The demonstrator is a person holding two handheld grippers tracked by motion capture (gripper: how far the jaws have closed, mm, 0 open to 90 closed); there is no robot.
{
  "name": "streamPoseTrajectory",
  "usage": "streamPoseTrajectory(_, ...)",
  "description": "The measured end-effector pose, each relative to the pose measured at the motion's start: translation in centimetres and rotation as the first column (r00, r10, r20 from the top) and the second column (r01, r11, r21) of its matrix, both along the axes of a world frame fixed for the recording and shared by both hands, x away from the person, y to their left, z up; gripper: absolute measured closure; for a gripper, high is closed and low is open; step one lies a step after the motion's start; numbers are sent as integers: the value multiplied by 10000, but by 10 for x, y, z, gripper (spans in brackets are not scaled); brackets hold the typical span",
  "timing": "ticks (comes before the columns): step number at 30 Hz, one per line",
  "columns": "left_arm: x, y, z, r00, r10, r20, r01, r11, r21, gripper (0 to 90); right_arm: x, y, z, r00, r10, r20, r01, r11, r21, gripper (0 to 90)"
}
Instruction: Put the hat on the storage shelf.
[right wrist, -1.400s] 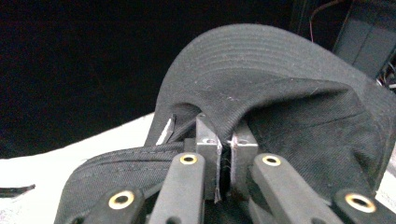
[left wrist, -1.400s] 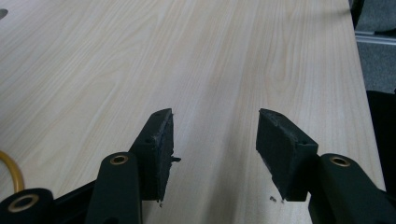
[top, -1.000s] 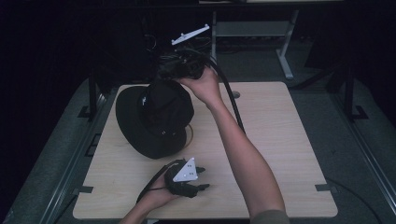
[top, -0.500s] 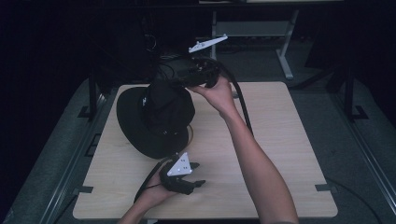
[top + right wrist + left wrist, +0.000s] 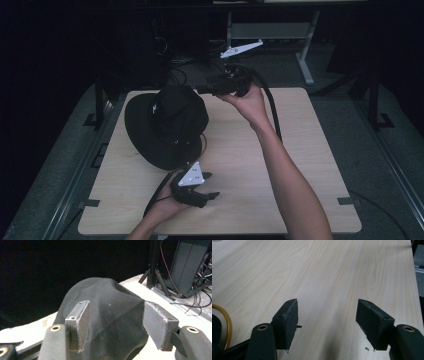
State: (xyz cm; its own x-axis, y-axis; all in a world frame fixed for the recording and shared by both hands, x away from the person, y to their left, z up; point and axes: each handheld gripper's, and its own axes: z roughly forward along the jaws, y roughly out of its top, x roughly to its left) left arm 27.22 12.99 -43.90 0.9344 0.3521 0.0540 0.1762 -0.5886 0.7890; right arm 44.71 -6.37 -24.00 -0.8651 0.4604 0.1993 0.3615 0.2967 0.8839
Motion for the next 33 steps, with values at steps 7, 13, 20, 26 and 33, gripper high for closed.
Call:
streamPoseTrajectory(7, 1, 1, 0, 9999, 99, 21, -99, 9999, -40, 320, -2, -12, -7, 9997, -133, -217, 133, 9999, -26, 346)
streamPoseTrajectory(13, 1, 2, -1, 9998, 201, -38, -202, 9997, -135, 313, -4, -18, -12, 9995, -197, -255, 196, 9998, -66, 334)
streamPoseTrajectory(20, 2, 2, -1, 9997, 232, -30, -233, 9996, -167, 309, -6, -26, -16, 9989, -280, -378, 275, 9995, -144, 314)
streamPoseTrajectory(26, 2, 2, -1, 9998, 212, -24, -213, 9996, -185, 307, -9, -33, -17, 9987, -318, -395, 311, 9994, -171, 304)
streamPoseTrajectory(33, 3, 3, -1, 9998, 206, -15, -207, 9996, -217, 306, -14, -42, -22, 9977, -366, -569, 358, 9992, -148, 289)
